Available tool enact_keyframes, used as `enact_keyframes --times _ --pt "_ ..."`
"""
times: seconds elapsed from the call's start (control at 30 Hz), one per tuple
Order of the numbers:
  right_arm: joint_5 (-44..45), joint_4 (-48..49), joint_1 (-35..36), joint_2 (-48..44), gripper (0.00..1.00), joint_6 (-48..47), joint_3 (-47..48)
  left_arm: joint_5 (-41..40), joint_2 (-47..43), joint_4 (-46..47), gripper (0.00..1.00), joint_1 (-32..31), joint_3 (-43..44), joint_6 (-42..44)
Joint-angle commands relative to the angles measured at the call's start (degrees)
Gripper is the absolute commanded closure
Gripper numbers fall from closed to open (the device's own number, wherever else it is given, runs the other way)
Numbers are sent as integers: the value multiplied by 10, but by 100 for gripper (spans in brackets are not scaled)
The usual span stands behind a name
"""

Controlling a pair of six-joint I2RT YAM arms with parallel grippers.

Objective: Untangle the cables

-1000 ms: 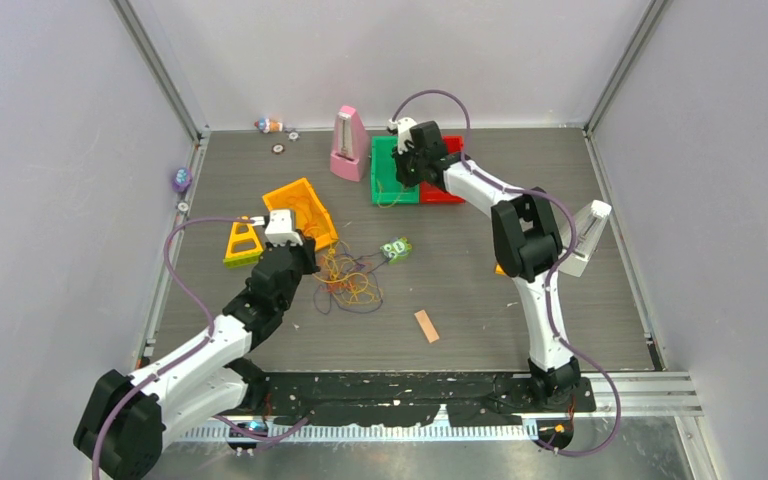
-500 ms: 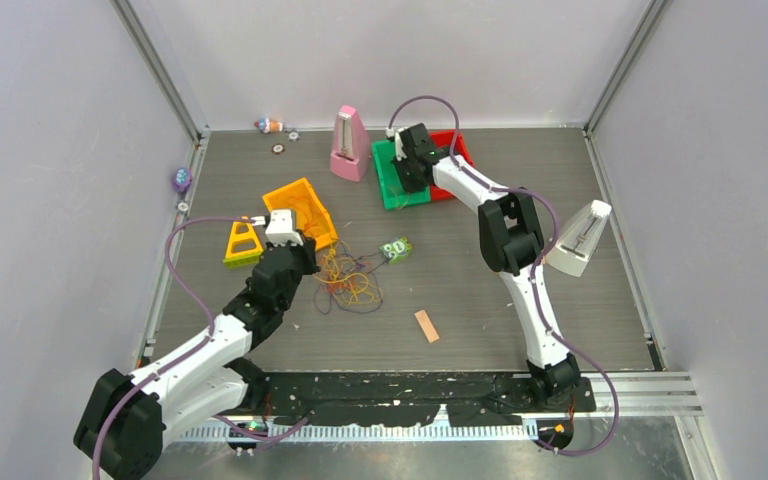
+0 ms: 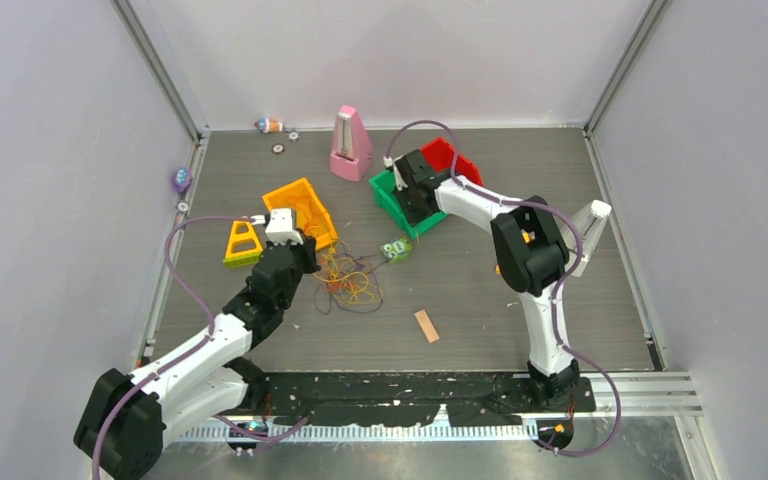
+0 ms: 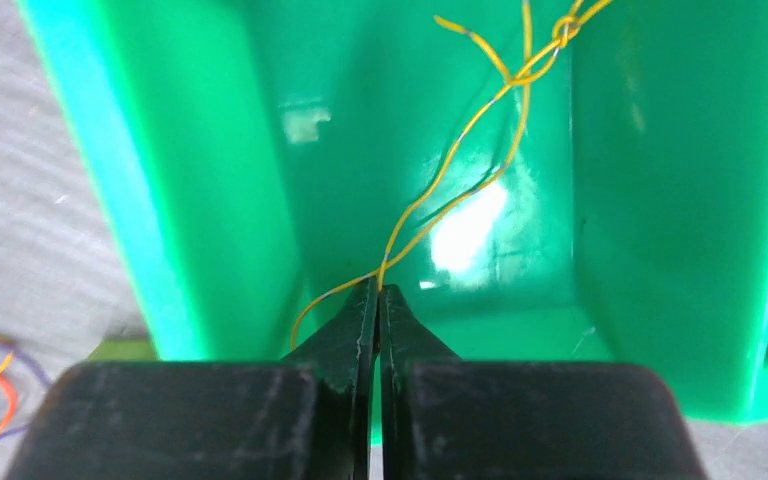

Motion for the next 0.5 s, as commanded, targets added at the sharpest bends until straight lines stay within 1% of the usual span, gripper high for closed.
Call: enact_keyframes --times 0.0,0.03,0.07,0.13,0.2,0.27,0.47 --pt "40 36 10 -78 90 25 -39 2 -3 12 100 -2 21 3" --pt "42 36 10 -83 87 25 -38 0 -2 12 100 -2 21 2" --pt "45 33 11 -84 77 24 -32 1 -2 11 100 -2 21 2" --pt "45 25 11 -89 66 24 -22 0 -1 11 100 -2 21 2" --pt "44 22 11 -102 59 24 -19 0 0 11 100 -2 21 2" --pt "49 23 10 -117 56 23 -13 0 -2 11 100 -2 22 3" --pt "55 6 8 -130 54 18 25 4 -1 10 100 -1 23 3"
